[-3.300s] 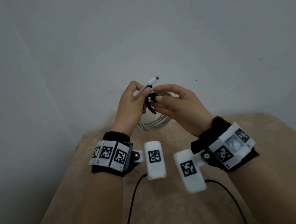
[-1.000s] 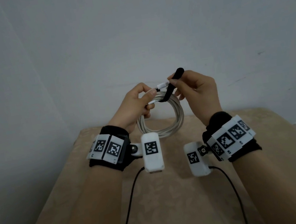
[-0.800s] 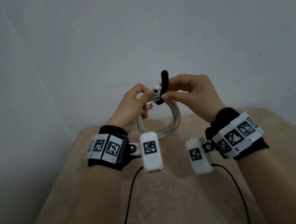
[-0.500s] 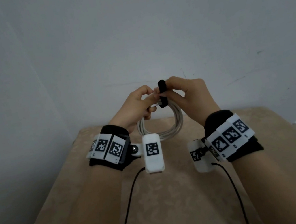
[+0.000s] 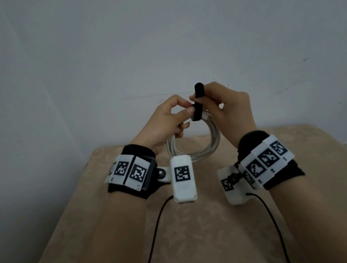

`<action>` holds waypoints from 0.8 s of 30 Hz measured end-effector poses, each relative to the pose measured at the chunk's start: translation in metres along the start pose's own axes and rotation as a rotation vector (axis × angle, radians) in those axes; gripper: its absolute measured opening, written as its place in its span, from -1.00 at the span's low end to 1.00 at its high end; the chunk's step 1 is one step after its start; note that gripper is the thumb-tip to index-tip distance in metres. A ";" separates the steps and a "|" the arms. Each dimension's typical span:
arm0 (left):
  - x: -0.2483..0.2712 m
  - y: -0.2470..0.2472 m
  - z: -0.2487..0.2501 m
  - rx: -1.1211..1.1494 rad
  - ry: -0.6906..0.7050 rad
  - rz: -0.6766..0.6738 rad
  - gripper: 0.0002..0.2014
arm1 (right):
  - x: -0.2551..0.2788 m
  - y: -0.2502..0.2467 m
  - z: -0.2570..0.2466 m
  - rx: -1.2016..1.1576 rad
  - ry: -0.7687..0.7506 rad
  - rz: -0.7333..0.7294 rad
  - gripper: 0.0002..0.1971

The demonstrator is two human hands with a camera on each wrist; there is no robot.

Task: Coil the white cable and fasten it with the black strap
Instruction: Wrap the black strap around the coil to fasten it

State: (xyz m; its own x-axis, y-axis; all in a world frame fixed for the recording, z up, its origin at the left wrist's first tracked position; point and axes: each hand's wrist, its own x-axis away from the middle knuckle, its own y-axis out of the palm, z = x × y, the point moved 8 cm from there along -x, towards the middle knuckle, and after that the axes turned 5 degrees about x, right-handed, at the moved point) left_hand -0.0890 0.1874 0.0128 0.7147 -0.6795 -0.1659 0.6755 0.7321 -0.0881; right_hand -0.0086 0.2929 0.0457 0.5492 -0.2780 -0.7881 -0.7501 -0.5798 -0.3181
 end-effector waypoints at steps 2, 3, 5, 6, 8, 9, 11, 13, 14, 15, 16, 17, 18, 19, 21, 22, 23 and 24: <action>0.001 0.002 0.002 0.007 0.010 -0.010 -0.95 | 0.000 -0.002 0.002 -0.019 0.026 0.024 -0.90; 0.002 0.003 0.003 0.011 0.017 -0.016 -0.94 | 0.000 -0.003 0.004 -0.036 0.047 0.034 -0.91; 0.003 0.005 0.005 0.015 0.034 -0.028 -0.93 | -0.001 -0.005 0.008 -0.078 0.105 0.056 -0.92; 0.003 0.006 0.006 0.005 0.041 -0.033 -0.93 | -0.001 -0.006 0.009 -0.095 0.133 0.065 -0.93; 0.003 0.007 0.008 -0.039 0.052 -0.044 -0.93 | -0.003 -0.007 0.012 -0.099 0.167 0.068 -0.93; 0.003 0.007 0.009 -0.068 0.055 -0.049 -0.92 | -0.004 -0.007 0.011 -0.090 0.173 0.062 -0.93; 0.004 0.008 0.010 -0.109 0.062 -0.059 -0.90 | -0.004 -0.006 0.011 -0.082 0.190 0.045 -0.94; 0.004 0.009 0.011 -0.120 0.066 -0.067 -0.88 | -0.004 -0.006 0.012 -0.073 0.206 0.041 -0.94; 0.004 0.009 0.011 -0.118 0.068 -0.067 -0.87 | -0.004 -0.006 0.011 -0.061 0.206 0.044 -0.93; 0.004 0.009 0.012 -0.113 0.070 -0.066 -0.87 | -0.004 -0.007 0.011 -0.041 0.205 0.050 -0.93; 0.004 0.008 0.012 -0.110 0.072 -0.062 -0.87 | -0.004 -0.008 0.011 -0.029 0.203 0.058 -0.94; 0.004 0.007 0.012 -0.108 0.072 -0.057 -0.86 | -0.003 -0.010 0.010 -0.032 0.205 0.065 -0.95; 0.004 0.007 0.012 -0.105 0.072 -0.055 -0.86 | -0.003 -0.011 0.010 -0.049 0.205 0.073 -0.96; 0.004 0.007 0.011 -0.097 0.072 -0.056 -0.85 | -0.004 -0.011 0.010 -0.070 0.200 0.081 -0.96; 0.003 0.007 0.009 -0.076 0.072 -0.057 -0.85 | -0.004 -0.012 0.009 -0.094 0.191 0.096 -0.97; 0.002 0.007 0.008 -0.072 0.073 -0.053 -0.85 | -0.004 -0.012 0.010 -0.094 0.191 0.100 -0.97; 0.002 0.008 0.008 -0.072 0.074 -0.049 -0.84 | -0.004 -0.013 0.011 -0.087 0.193 0.100 -0.98; 0.001 0.008 0.007 -0.076 0.075 -0.046 -0.84 | -0.004 -0.013 0.012 -0.077 0.195 0.099 -0.98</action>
State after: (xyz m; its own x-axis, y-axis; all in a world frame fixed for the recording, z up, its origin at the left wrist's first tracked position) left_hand -0.0815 0.1921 0.0192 0.6654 -0.7091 -0.2332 0.6897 0.7035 -0.1713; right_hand -0.0053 0.3102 0.0464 0.5407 -0.4745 -0.6946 -0.7776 -0.5969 -0.1976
